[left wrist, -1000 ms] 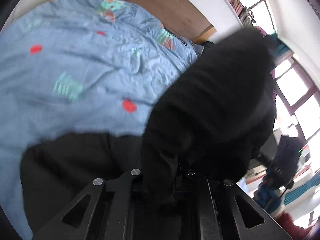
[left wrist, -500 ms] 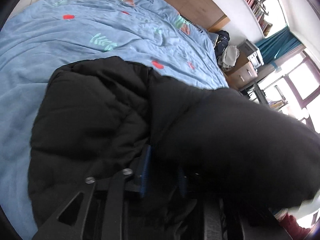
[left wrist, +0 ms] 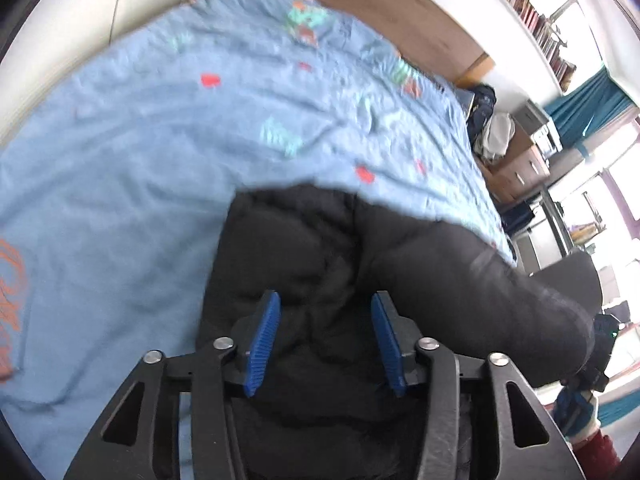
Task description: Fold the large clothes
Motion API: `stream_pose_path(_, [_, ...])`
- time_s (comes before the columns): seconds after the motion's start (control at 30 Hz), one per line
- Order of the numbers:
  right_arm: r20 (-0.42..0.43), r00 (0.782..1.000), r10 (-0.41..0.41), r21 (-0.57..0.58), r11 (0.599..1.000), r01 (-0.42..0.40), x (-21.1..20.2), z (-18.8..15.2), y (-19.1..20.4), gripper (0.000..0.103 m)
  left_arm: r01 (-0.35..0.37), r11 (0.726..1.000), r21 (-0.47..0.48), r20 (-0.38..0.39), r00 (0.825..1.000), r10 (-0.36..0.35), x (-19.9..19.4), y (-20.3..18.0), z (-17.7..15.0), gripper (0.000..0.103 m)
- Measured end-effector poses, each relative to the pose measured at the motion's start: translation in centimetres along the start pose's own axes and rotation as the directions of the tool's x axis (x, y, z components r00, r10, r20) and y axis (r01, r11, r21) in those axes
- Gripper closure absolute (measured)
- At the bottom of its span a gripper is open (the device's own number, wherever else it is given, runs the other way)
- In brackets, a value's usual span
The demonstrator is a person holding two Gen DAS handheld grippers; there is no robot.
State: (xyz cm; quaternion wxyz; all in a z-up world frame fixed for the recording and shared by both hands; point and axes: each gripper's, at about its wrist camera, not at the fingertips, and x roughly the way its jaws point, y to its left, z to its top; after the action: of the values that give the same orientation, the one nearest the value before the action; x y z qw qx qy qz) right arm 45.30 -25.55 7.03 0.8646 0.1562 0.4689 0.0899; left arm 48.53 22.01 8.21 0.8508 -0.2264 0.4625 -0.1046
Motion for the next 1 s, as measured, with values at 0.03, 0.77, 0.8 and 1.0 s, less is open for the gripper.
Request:
stream_pose_path(0.03, [0.013,1.000,-0.002,-0.010,1.000,0.002,-0.8,0.9,0.4,0.059,0.002,1.000,0.005,0.014,1.000,-0.002,-0.3,-0.7,0.8,0.045])
stream_pose_path(0.77, [-0.147,0.989,0.018,-0.267,0.962,-0.057,8.4,3.4,12.0,0.046,0.055,0.961,0.272,-0.108,0.994,-0.027,8.1,-12.6,-3.7,0.030])
stream_pose_path(0.8, [-0.147,0.989,0.005,-0.288,0.956,-0.048,8.0,2.1,11.9,0.046,0.045,0.958,0.284,-0.102,0.995,-0.016,7.9,-12.4,-4.8,0.030])
stream_pose_path(1.0, [-0.165,0.986,-0.039,-0.382,0.924,-0.028,7.0,-4.4,11.2,0.043,-0.048,0.921,0.386,-0.080,0.993,0.085,8.7,-11.9,-10.5,0.028])
